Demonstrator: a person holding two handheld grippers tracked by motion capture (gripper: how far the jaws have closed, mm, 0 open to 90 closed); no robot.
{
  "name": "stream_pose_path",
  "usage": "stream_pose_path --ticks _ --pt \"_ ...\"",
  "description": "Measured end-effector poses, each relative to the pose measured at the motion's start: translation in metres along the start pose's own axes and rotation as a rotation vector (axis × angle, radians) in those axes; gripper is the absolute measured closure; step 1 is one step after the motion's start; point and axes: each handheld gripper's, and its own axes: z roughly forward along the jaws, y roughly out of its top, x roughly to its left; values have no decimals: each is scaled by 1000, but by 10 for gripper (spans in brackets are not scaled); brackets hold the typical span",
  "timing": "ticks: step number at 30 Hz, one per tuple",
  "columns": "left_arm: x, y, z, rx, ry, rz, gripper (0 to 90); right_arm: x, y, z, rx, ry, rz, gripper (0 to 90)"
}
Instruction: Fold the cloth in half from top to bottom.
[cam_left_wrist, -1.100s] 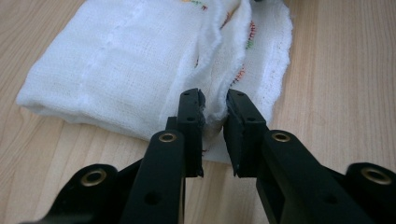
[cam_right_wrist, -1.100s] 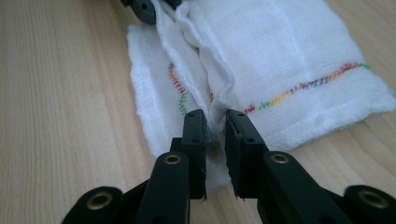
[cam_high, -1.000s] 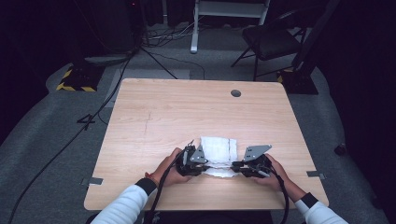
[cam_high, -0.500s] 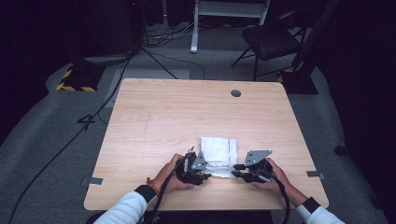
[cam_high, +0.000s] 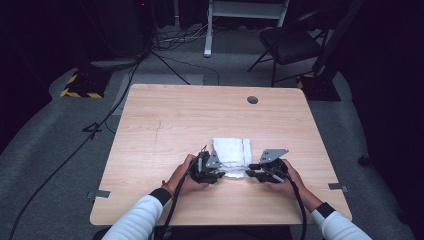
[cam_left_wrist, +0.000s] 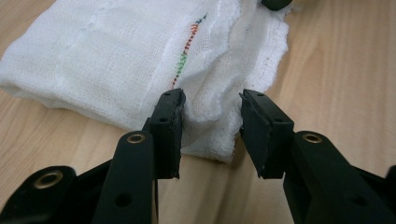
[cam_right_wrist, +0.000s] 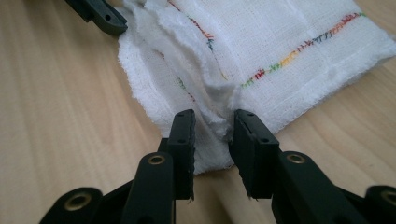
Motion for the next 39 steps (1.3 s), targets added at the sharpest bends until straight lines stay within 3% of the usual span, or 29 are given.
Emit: stream_pose_path --ticks 2,4,9,14,17,21,24,29,32,35,39 --pt "7 -1 3 -11 14 9 594 -6 4 4 -6 -11 5 690" --pt "14 -1 4 -24 6 -23 598 -12 7 9 -11 -20 14 691" --pt "27 0 8 -29 14 -46 608 -26 15 19 -22 -38 42 692" --pt "38 0 11 -31 41 -39 614 -38 22 27 -33 -44 60 693" --pt "43 1 10 -23 39 -63 609 -42 26 30 -25 -48 66 690" --pt "43 1 8 -14 28 -69 558 -41 28 31 -19 -60 45 669" --pt "42 3 4 -8 23 -67 502 -39 30 29 3 -86 28 605" --pt "42 6 -10 26 111 -81 423 -35 34 20 10 -107 19 512" --pt "42 6 -18 26 135 -92 379 -33 36 13 15 -134 4 473" --pt "39 7 -24 25 111 -89 365 -30 37 7 18 -151 -4 445" --pt "33 8 -31 27 114 -80 295 -28 36 -3 15 -164 4 372"
